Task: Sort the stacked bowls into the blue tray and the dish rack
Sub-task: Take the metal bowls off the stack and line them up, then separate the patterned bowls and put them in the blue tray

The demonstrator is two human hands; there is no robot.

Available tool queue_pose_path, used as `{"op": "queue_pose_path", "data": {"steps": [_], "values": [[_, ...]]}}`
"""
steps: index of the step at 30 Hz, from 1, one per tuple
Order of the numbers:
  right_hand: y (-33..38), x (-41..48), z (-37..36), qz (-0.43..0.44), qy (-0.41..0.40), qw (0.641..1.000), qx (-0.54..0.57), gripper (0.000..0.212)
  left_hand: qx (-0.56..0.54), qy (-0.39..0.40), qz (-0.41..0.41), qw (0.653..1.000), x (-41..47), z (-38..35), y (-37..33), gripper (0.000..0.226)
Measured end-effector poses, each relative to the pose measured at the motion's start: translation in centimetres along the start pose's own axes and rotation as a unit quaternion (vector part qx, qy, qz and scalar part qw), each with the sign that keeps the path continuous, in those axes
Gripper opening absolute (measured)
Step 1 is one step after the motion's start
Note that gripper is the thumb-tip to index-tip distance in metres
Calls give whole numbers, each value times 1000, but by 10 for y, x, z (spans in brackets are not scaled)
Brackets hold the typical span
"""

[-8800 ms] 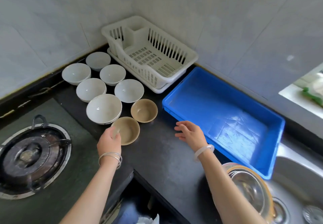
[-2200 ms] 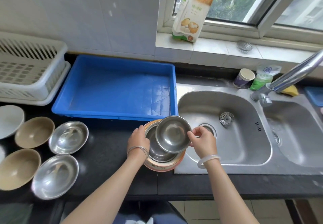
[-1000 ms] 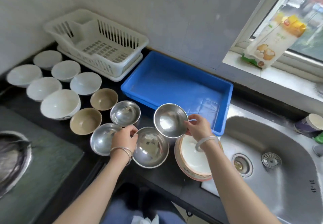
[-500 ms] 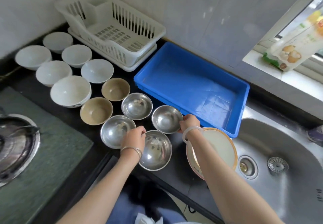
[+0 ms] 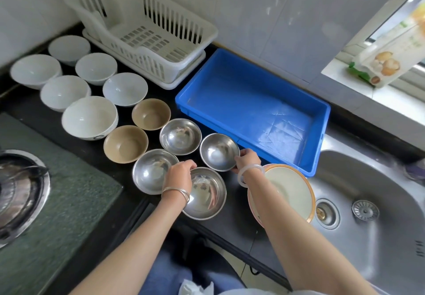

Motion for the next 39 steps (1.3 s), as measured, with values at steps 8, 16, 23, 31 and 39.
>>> {"op": "queue_pose_path", "data": {"steps": [8, 16, 23, 31, 39], "values": [[-2, -3, -1, 0, 33, 999, 36, 21, -2, 2, -16, 1000, 2, 3, -1, 33], [4, -34, 28, 128, 9, 988, -89, 20, -28, -4, -20, 999, 3, 8, -8, 30], [-51, -60, 114, 164, -210, 961, -72, 29, -78, 26, -62, 995, 3, -2, -56, 25], [-114, -51, 156, 48, -250, 966, -52, 40, -69, 202, -67, 975, -12, -59, -104, 43], [-126, -58, 146, 22, -209, 978, -7, 21, -57, 197, -56, 977, -16, -74, -116, 31]]}}
Point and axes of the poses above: each hand's wrist, its own x-axis towards the middle knuckle, its own z-axis out of the back of the hand, y = z × x, the point moved 2 cm from there along x, towards the middle knuckle, and after that the axes turned 6 degrees about -z, right-handed, at the moved point
